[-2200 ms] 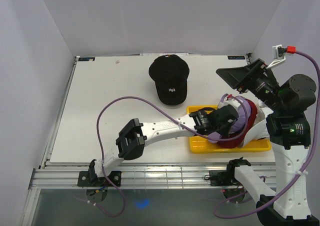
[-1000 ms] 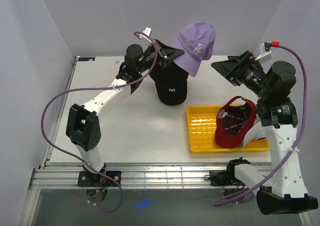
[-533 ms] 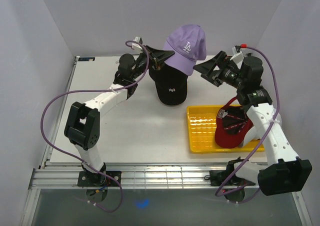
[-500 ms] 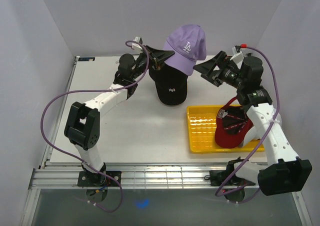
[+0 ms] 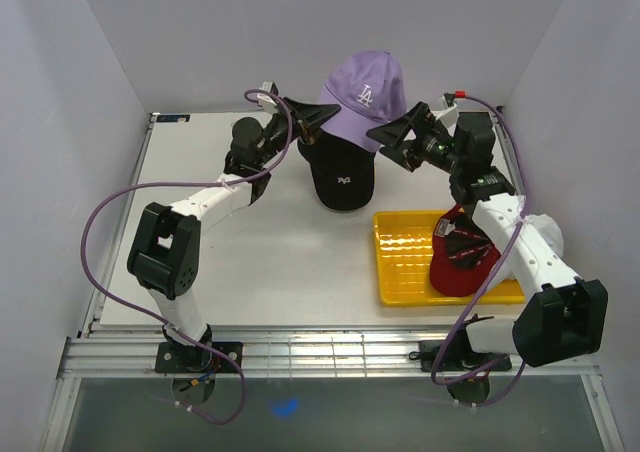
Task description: Stack the hats
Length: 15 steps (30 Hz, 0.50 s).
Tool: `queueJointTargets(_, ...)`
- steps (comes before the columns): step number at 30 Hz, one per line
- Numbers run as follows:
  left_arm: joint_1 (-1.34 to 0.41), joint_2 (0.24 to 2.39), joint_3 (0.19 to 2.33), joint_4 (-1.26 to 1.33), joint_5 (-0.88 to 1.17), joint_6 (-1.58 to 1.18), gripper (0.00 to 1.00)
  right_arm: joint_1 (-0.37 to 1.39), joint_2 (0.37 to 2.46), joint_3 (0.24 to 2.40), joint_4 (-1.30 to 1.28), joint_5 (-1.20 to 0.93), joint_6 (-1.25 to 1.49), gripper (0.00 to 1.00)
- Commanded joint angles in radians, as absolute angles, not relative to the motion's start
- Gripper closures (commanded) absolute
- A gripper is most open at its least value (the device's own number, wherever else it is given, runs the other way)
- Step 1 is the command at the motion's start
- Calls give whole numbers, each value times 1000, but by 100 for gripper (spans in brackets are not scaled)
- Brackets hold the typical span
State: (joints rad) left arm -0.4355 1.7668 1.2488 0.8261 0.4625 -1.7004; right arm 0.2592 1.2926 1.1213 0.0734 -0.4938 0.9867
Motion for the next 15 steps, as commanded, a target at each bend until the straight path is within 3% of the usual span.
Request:
queueJointTargets(1, -423, 1686, 1233, 905, 474, -1710, 100, 265, 1298, 1135, 187, -474, 1026, 10)
queueJointTargets(6, -413, 1680, 1195, 928, 491, -1715, 100, 265, 1312, 1129, 228, -469, 1052, 14)
queueJointTargets(15, -400, 1657, 1143, 922, 538, -1680, 100, 267, 1356, 1144, 249, -471, 1062, 46)
